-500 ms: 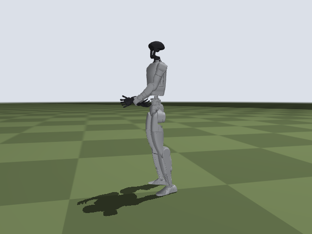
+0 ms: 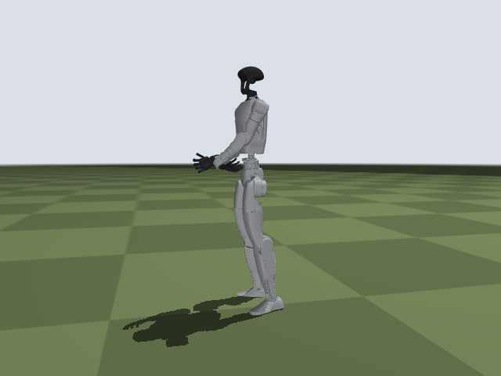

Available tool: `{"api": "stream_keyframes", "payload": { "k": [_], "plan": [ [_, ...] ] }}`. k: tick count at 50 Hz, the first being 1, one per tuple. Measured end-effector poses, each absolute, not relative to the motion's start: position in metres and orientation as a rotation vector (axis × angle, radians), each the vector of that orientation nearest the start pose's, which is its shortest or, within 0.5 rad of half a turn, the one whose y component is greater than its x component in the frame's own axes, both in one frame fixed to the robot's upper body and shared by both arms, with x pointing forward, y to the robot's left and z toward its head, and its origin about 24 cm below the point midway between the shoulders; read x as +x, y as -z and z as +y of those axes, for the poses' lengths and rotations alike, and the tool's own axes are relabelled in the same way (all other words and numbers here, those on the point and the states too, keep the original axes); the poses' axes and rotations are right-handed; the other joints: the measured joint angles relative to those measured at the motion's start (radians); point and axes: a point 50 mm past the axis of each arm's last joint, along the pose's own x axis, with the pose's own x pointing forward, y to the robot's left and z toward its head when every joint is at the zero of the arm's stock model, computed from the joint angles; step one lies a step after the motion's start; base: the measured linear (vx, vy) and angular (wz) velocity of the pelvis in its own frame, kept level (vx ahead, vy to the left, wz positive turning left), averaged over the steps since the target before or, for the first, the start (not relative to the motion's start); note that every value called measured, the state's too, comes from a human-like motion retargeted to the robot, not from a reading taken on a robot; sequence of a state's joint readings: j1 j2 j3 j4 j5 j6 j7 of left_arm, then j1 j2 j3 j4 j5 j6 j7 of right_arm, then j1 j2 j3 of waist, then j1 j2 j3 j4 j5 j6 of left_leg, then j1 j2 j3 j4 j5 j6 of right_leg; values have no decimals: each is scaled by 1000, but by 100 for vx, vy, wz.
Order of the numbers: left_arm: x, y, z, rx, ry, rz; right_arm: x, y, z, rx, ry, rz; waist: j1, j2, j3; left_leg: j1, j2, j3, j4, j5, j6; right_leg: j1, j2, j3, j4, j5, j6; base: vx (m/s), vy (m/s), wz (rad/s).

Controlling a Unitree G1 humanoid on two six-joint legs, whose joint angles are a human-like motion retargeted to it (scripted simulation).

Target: Walk run

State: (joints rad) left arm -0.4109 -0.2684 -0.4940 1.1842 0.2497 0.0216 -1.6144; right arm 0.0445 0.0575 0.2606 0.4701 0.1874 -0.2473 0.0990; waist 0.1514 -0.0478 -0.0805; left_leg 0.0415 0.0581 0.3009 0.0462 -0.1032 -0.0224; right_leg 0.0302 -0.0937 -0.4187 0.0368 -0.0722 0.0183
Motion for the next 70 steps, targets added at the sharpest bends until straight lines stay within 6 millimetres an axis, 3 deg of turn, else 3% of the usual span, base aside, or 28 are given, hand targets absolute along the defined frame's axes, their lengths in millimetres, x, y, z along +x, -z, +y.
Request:
{"api": "stream_keyframes", "payload": {
  "k": [30, 37, 40, 45, 53, 57, 60, 62, 66, 70],
  "plan": [
    [154, 57, -28, -213, 2209, 948, 218, 45, -74, 227, -335, 276, 8, -3, 6, -6, 0, -2, -2, 6, 1, -7, -5, -4, 3, 5, 3, 0, 0, 0],
    [167, 54, -18, -303, 2127, 904, 222, 46, -82, 148, -390, 272, 18, 1, 3, -7, 0, -3, -3, 7, 0, -9, -7, -6, 3, 6, 5, 0, 0, 0],
    [177, 55, -3, -315, 2069, 873, 221, 51, -96, 77, -382, 290, 30, 5, -1, -7, 0, -3, -3, 7, 0, -10, -7, -6, 3, 6, 5, 4, 2, 0],
    [196, 63, 42, -230, 1878, 869, 212, 67, -135, -82, -329, 366, 49, 13, -5, -10, 0, -5, -4, 8, 0, -11, -7, -8, 4, 5, 5, 5, 3, 1],
    [209, 82, 148, 287, 1333, 830, 169, 101, -195, -354, -358, 608, 69, 16, 5, -16, -1, -8, -2, 5, -1, -15, -8, -10, 4, 2, 6, 0, 0, 0],
    [187, 101, 196, 521, 1082, 872, 133, 121, -214, -443, -413, 793, 76, 11, 6, -17, -3, -9, -3, 4, -2, -16, -9, -12, 3, 0, 6, 0, 0, 0],
    [151, 121, 222, 586, 1014, 1040, 103, 134, -225, -479, -495, 944, 82, 9, 6, -18, -4, -10, -5, 3, -2, -16, -9, -13, 2, 0, 7, 4, 1, 3],
    [121, 134, 232, 540, 1002, 1172, 84, 141, -229, -494, -548, 1039, 86, 9, 5, -18, -5, -11, -5, 3, -1, -17, -9, -14, 2, -1, 8, 0, 0, 0],
    [67, 151, 232, 371, 971, 1357, 54, 152, -229, -475, -624, 1181, 90, 10, 4, -18, -5, -12, -6, 1, 0, -17, -9, -14, 2, -1, 10, 0, 0, 0],
    [34, 159, 219, 214, 899, 1415, 34, 158, -220, -411, -672, 1255, 96, 11, 5, -20, -7, -16, -6, 1, 1, -16, -10, -18, 1, -1, 11, 0, 0, 0]
  ]
}}
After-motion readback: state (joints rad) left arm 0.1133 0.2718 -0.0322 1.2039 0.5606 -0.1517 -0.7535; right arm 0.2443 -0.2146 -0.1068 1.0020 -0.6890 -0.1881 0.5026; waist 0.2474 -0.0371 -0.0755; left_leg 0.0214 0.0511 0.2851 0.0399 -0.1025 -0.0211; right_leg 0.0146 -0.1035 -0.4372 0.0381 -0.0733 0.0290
